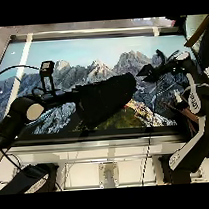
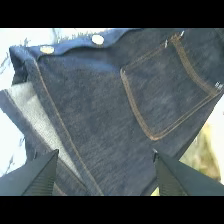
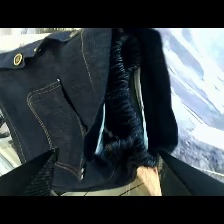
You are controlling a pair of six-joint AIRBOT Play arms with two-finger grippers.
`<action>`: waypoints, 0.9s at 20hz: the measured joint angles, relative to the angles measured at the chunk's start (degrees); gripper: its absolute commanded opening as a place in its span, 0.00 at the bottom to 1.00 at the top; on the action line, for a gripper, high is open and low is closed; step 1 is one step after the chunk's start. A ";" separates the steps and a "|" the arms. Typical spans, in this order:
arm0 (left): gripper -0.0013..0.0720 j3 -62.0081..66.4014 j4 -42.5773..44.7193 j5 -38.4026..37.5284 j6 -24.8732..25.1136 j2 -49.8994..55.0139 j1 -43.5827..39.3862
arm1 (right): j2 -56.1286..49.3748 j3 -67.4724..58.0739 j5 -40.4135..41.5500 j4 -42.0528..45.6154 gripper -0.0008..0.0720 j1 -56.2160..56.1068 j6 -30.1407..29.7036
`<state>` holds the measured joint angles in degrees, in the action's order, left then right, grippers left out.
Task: Fold the clothes and pants, and hang the long-sleeved shirts on hangers.
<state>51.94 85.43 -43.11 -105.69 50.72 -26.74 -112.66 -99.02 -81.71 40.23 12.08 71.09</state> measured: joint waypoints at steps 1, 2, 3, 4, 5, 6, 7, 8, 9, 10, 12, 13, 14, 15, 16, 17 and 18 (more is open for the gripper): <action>0.92 0.00 0.00 0.31 -0.61 -0.09 0.00 | -0.92 -0.07 -0.48 0.22 0.94 -0.52 -0.37; 0.92 0.00 0.02 0.76 -0.94 -0.15 0.00 | -1.73 -0.26 -0.42 0.72 0.94 -1.20 -0.70; 0.92 0.00 0.02 1.03 -1.29 -0.20 0.00 | -2.40 -0.57 -0.55 1.07 0.94 -2.08 -0.98; 0.92 0.00 0.02 1.16 -1.66 -0.24 0.00 | -2.97 -0.92 -0.42 2.32 0.93 -2.86 -1.11; 0.92 0.00 0.02 1.22 -1.86 -0.26 0.00 | -3.48 -1.33 0.04 3.93 0.93 -3.76 -1.22; 0.92 0.00 0.02 1.42 -1.90 -0.26 0.00 | -3.76 -1.77 0.57 5.55 0.93 -4.55 -1.27; 0.92 0.00 0.02 1.55 -1.99 -0.28 0.00 | -4.07 -2.23 0.85 7.19 0.93 -5.42 -1.29; 0.92 0.00 0.02 1.55 -2.12 -0.28 0.00 | -4.35 -2.73 1.20 8.92 0.93 -6.19 -1.31; 0.92 0.00 0.02 1.55 -2.14 -0.28 0.00 | -4.72 -3.41 1.64 10.21 0.87 -6.97 -1.31; 0.92 0.00 0.02 1.60 -2.21 -0.28 0.00 | -5.07 -4.13 1.66 11.17 0.80 -7.52 -1.31; 0.92 0.00 0.04 1.66 -2.29 -0.28 0.00 | -5.97 -5.64 1.77 12.55 0.76 -8.37 -1.07; 0.92 0.00 0.04 1.68 -2.32 -0.28 0.00 | -6.36 -6.34 1.73 12.76 0.76 -8.63 -0.90; 0.92 0.00 0.04 1.70 -2.32 -0.28 0.00 | -6.73 -6.82 1.66 13.05 0.75 -8.87 -0.72; 0.92 0.00 0.04 1.73 -2.32 -0.28 0.00 | -7.15 -7.17 1.49 13.40 0.74 -9.09 -0.50; 0.92 0.00 0.04 1.73 -2.32 -0.28 0.00 | -7.43 -7.45 1.11 13.53 0.56 -9.33 -0.48; 0.92 0.00 0.04 1.73 -2.32 -0.28 0.00 | -7.72 -7.63 0.68 13.42 0.43 -9.57 -0.39; 0.92 0.00 0.04 1.75 -2.32 -0.28 0.00 | -7.91 -7.80 0.48 13.44 0.34 -9.81 -0.35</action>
<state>51.94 85.47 -41.36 -108.01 50.43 -26.74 -120.57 -106.83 -81.23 53.67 2.26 70.74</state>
